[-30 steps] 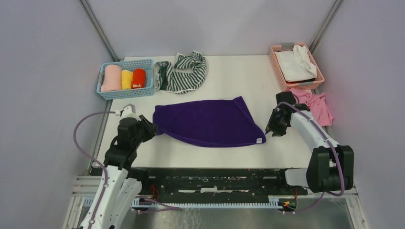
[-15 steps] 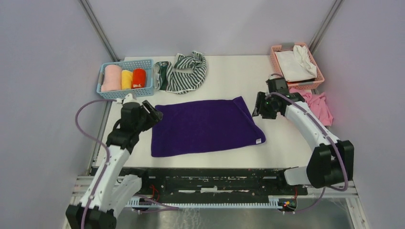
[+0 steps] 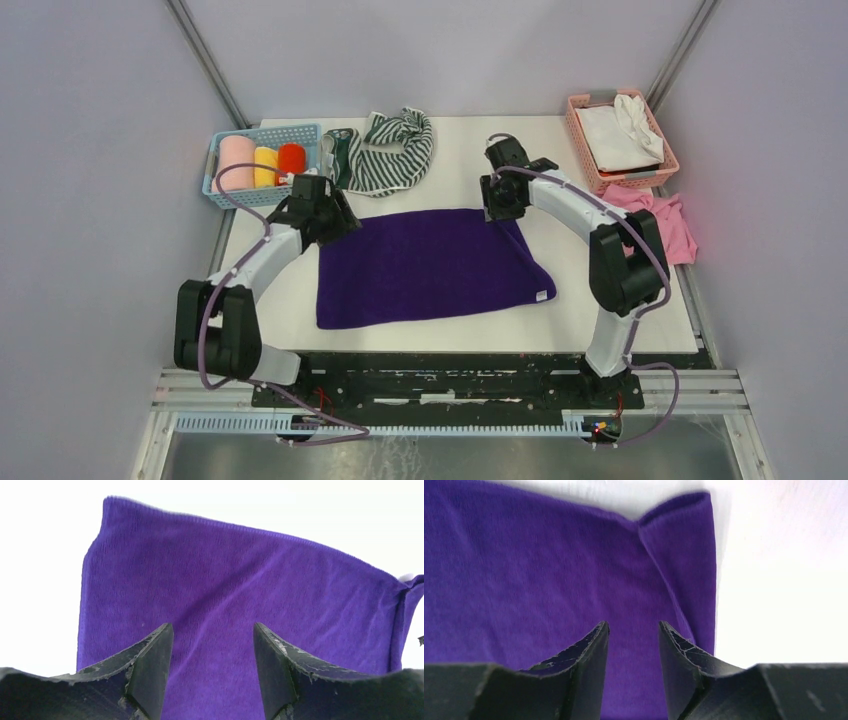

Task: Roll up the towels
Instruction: Flatten out the towel at the center of the board, then fold the towel at the center of the board.

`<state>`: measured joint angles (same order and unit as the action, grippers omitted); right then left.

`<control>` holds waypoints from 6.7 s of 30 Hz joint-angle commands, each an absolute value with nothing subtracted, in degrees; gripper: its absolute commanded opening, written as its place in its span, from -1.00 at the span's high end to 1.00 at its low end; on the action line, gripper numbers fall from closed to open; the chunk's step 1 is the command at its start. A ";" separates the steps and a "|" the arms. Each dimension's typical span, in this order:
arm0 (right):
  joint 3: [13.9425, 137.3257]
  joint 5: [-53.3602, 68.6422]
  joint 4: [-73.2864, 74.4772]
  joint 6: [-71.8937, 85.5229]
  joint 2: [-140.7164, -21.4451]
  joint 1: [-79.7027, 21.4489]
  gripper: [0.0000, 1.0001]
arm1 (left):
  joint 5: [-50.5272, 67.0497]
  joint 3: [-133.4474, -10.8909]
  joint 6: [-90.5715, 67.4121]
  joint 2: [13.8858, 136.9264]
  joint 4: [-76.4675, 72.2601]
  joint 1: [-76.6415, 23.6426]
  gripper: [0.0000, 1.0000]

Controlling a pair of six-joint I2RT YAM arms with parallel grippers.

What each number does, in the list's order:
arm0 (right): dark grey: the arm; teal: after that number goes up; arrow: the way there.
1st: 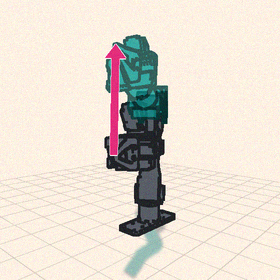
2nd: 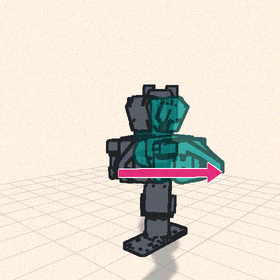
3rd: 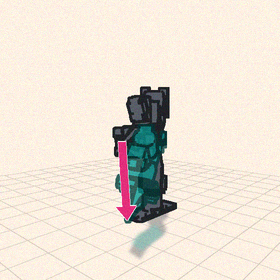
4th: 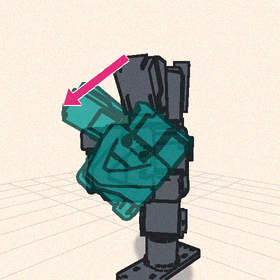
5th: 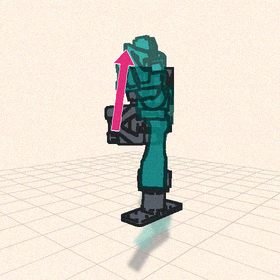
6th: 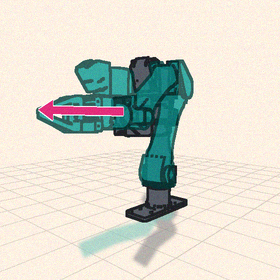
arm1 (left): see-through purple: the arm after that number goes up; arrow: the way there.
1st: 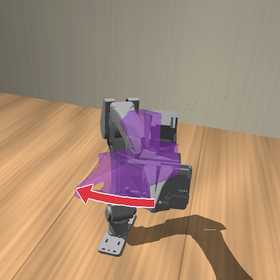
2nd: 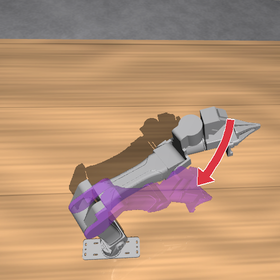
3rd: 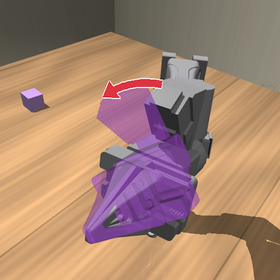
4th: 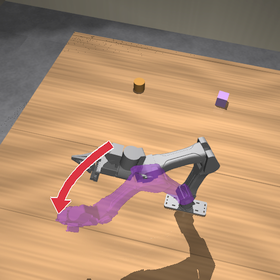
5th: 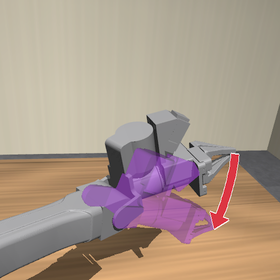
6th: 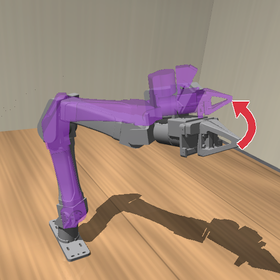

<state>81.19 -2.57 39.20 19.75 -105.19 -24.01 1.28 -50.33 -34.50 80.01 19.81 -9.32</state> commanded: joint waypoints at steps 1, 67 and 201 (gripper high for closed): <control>88.01 -9.78 38.27 15.47 -110.97 -25.09 0.03 | -2.06 -55.82 -27.68 84.90 18.72 -9.00 -0.34; 100.47 -1.97 44.88 2.94 -120.50 -8.85 0.19 | -23.58 -80.70 0.03 116.24 31.99 -6.24 -0.01; 99.63 -3.05 42.16 -4.94 -110.78 -6.24 0.99 | 0.71 -76.37 -5.31 98.11 27.89 -0.61 0.95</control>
<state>104.16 -0.60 46.35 -4.80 -117.91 -6.63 1.58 -79.64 -0.60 102.94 29.98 -0.93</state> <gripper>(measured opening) 0.012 0.043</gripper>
